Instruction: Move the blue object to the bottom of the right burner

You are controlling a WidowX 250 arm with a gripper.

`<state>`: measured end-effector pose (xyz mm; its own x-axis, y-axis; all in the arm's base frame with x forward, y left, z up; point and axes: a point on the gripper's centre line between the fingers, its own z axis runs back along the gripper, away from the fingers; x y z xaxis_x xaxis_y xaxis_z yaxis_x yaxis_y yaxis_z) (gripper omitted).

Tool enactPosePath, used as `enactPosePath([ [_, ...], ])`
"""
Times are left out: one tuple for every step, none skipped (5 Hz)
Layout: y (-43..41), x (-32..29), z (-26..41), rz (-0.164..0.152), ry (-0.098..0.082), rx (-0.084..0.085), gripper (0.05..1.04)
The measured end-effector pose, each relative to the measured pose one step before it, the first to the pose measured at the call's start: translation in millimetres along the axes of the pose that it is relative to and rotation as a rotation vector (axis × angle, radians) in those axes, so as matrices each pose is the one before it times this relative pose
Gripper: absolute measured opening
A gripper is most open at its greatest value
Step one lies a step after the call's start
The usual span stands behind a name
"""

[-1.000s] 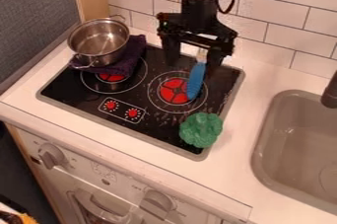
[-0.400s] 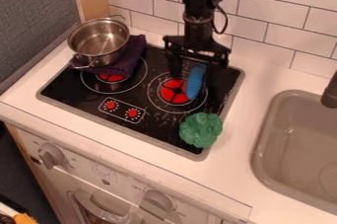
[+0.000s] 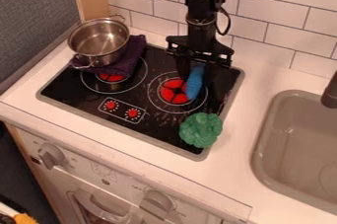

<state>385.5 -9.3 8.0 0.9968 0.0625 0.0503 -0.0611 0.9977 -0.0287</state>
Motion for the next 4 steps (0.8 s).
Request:
enactPosePath([
  [-2.28, -3.88, 1.23, -0.0148, 0.0104, 0.0101, 0.409],
  [-1.53, -6.21, 13.95, -0.0115, -0.0104, -0.0048, 0.408],
  [-2.01, -11.15, 42.07, 0.0096, -0.0906, 0.0013, 0.408],
  [-7.80, -32.64, 7.39, -0.0310, 0.0138, 0.0039, 0.408],
])
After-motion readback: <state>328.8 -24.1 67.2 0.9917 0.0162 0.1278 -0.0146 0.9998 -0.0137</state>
